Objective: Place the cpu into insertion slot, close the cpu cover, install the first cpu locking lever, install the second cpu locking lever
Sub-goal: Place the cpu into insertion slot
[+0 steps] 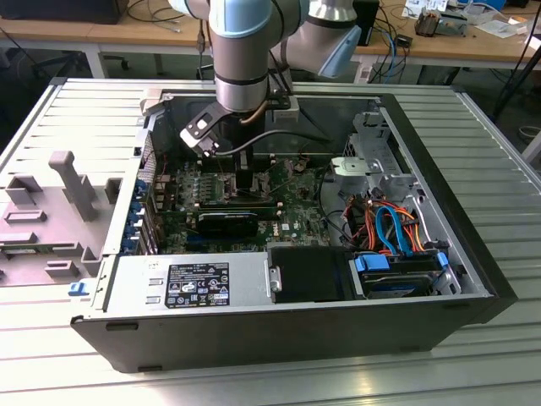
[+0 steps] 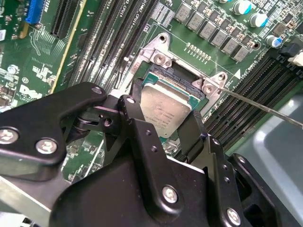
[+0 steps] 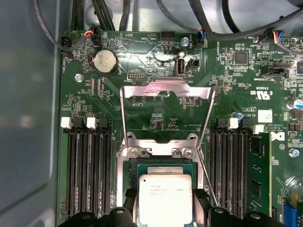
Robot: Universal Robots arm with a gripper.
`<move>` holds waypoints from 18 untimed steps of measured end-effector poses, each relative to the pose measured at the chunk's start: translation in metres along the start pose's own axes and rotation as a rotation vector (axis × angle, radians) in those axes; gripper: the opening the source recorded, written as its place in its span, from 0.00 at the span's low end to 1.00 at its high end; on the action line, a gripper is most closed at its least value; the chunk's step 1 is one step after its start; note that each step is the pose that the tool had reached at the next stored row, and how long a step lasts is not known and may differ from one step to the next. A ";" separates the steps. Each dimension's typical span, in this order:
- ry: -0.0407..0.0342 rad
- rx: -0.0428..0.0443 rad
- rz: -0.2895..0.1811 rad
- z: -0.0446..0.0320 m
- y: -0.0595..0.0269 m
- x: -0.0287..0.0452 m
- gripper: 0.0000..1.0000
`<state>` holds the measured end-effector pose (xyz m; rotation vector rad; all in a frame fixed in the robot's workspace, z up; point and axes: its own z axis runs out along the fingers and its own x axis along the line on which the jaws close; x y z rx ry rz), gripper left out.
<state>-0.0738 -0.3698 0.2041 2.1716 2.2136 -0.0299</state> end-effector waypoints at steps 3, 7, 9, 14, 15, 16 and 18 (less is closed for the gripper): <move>-0.0001 0.0000 0.000 0.0023 -0.0002 0.0001 0.55; -0.0002 0.0001 0.000 0.0032 -0.0002 0.0002 0.55; 0.0000 0.0000 0.000 0.0033 -0.0002 0.0016 0.55; -0.0004 0.0003 0.000 0.0046 -0.0001 0.0036 0.55; -0.0011 0.0004 0.001 0.0051 -0.0002 0.0036 0.55; -0.0018 0.0006 0.003 0.0055 -0.0002 0.0037 0.55; -0.0025 0.0008 0.013 0.0066 -0.0002 0.0037 0.55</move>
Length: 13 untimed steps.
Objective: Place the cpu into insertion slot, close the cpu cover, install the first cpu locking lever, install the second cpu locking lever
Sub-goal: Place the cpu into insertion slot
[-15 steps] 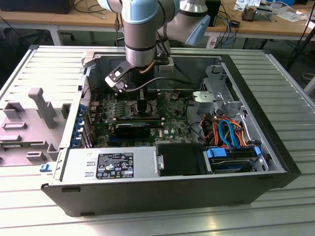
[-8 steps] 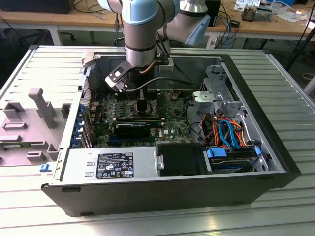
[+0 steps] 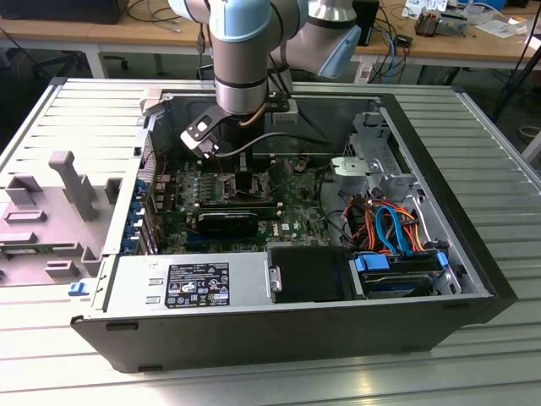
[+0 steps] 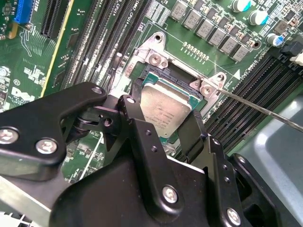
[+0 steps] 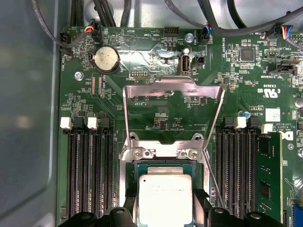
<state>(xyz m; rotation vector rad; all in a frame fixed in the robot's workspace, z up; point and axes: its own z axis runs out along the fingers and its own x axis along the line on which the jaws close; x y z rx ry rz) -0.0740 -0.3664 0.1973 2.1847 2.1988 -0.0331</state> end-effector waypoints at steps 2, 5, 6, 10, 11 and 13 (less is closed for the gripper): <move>0.0002 0.0001 0.005 0.0004 0.0000 0.0000 0.55; 0.0003 0.0001 0.005 0.0004 0.0000 0.0000 0.55; 0.0002 0.0001 0.005 0.0004 0.0000 0.0000 0.55; 0.0003 0.0000 0.005 0.0005 0.0000 0.0000 0.55; 0.0003 0.0000 0.005 0.0005 0.0000 0.0001 0.55; 0.0006 -0.0002 0.005 0.0005 0.0000 0.0001 0.55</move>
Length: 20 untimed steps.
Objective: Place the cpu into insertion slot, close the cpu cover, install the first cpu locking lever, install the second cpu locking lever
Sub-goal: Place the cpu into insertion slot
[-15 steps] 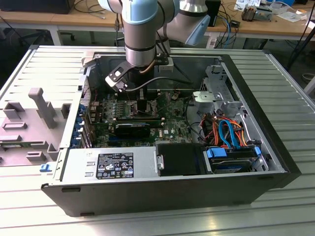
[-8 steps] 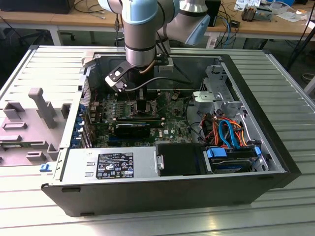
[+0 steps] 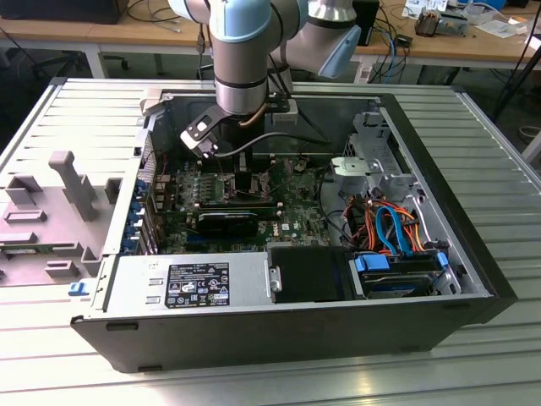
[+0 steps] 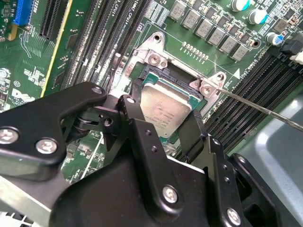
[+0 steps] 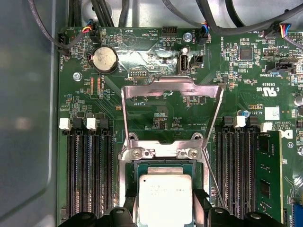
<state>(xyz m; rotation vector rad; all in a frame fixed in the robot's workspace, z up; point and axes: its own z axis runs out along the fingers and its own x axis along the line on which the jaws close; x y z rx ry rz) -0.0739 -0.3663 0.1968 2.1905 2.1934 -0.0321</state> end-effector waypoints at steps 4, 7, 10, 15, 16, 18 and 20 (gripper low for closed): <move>0.0001 0.0000 0.000 0.0001 0.0000 0.0000 0.62; -0.0002 0.0002 0.000 0.0000 0.0000 0.0000 0.62; 0.0007 0.0002 0.000 -0.0001 -0.0001 0.0000 0.62; 0.0082 0.0001 0.000 -0.0048 0.0000 -0.0002 0.62; 0.0101 0.0001 0.000 -0.0059 0.0001 -0.0003 0.62; 0.0112 0.0001 0.000 -0.0059 0.0002 -0.0003 0.62; 0.0112 0.0004 0.000 -0.0072 0.0002 -0.0005 0.62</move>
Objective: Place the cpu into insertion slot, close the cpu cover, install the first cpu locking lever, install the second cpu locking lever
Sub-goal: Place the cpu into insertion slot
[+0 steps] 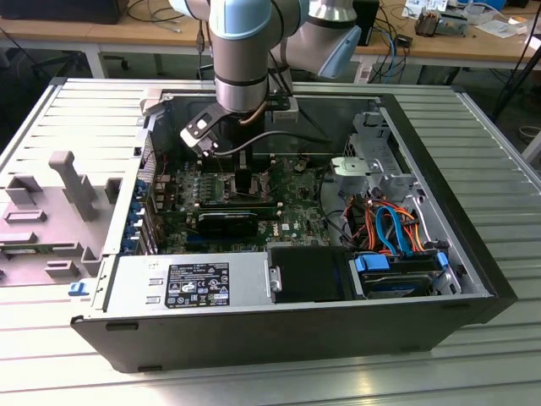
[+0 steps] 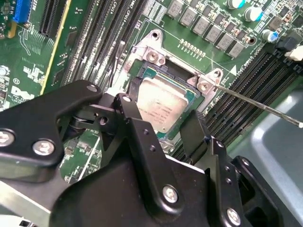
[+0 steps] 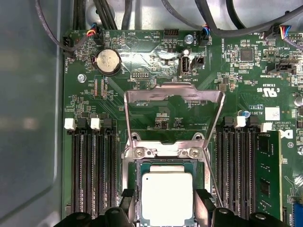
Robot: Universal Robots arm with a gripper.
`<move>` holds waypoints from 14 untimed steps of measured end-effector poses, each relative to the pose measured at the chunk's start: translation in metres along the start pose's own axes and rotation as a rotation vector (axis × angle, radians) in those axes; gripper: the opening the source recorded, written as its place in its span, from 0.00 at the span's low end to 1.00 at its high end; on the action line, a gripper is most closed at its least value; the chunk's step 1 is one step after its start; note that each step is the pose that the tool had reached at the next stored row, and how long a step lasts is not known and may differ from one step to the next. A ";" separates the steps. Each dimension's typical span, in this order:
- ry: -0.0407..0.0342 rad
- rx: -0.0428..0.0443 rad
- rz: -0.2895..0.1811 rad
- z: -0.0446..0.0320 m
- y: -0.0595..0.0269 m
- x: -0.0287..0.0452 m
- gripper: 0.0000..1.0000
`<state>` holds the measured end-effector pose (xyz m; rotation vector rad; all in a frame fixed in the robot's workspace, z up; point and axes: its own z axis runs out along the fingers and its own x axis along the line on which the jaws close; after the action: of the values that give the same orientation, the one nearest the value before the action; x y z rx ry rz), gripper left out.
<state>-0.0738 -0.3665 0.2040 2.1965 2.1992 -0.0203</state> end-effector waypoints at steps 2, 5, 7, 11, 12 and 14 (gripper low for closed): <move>0.0019 -0.0002 0.000 -0.0030 0.0001 0.0000 0.62; 0.0096 -0.0003 0.000 -0.0132 0.0003 -0.0003 0.62; 0.0137 -0.0003 0.000 -0.0153 0.0003 -0.0004 0.54; 0.0156 -0.0004 -0.004 -0.0153 0.0003 -0.0048 0.29; 0.0156 -0.0005 -0.008 -0.0152 0.0004 -0.0067 0.23; 0.0157 0.0016 -0.015 -0.0150 0.0023 -0.0093 0.11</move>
<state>-0.0717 -0.3753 0.2194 2.1891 2.2241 -0.0052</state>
